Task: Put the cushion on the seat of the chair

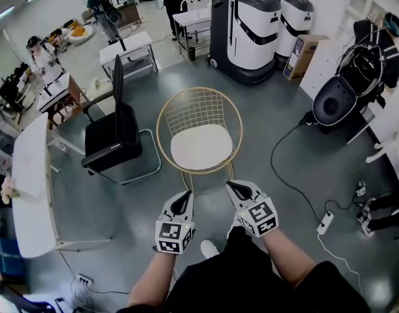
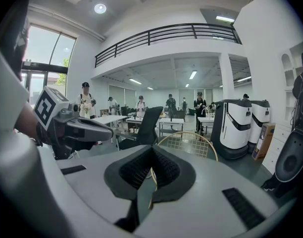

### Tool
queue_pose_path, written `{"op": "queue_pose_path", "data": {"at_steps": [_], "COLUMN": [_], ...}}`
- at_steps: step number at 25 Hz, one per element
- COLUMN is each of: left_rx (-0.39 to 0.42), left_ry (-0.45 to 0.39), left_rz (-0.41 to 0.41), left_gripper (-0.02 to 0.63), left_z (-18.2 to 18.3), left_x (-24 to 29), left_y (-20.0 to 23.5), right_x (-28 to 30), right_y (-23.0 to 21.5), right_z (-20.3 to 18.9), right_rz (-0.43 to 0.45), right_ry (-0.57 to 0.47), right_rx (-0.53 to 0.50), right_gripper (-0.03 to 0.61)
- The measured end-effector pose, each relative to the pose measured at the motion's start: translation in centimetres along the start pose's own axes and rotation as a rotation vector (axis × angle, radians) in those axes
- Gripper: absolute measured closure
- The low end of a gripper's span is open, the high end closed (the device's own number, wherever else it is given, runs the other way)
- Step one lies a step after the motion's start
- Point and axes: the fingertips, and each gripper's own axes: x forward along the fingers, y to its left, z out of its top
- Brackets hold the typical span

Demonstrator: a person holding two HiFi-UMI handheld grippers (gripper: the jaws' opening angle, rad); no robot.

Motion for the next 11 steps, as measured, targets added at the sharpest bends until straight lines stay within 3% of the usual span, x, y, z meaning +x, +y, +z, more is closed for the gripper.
{"op": "queue_pose_path", "data": {"at_steps": [11], "left_rx": [0.001], "left_ry": [0.005], "left_rz": [-0.007], "left_gripper": [0.595], "left_z": [-0.49], "left_x": [-0.01], "left_y": [-1.02], "right_x": [-0.71], "right_y": [-0.11], "right_z": [-0.13], "right_rz": [-0.005], "right_ry": [-0.012], "right_rx": [0.009], "right_gripper": [0.566]}}
